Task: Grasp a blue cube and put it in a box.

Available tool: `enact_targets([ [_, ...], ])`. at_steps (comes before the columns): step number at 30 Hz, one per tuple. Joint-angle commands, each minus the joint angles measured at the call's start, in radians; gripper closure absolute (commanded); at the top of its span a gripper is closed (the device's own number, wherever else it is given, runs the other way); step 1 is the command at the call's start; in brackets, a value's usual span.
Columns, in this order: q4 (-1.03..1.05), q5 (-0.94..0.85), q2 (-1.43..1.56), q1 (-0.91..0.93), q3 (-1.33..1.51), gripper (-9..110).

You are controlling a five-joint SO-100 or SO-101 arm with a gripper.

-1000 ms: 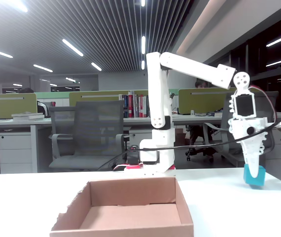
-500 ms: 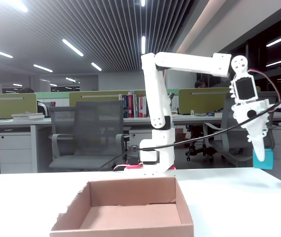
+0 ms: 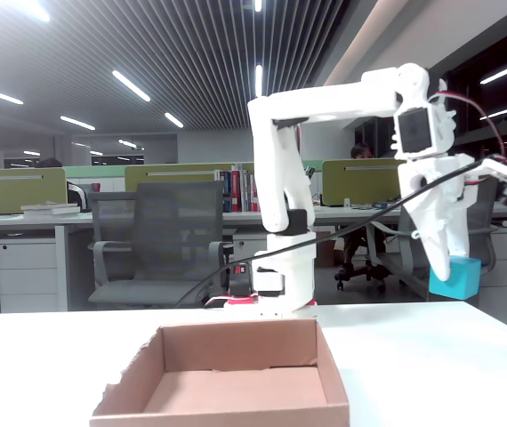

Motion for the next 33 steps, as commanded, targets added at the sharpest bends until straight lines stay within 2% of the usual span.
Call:
enact_targets([
  [1, 0.04, 0.011, 0.087, 0.087, -0.069, 89],
  [22, 0.23, 0.097, 0.192, 0.675, -0.163, 89],
  [33, 0.232, 0.097, 0.195, 0.93, -0.164, 88],
])
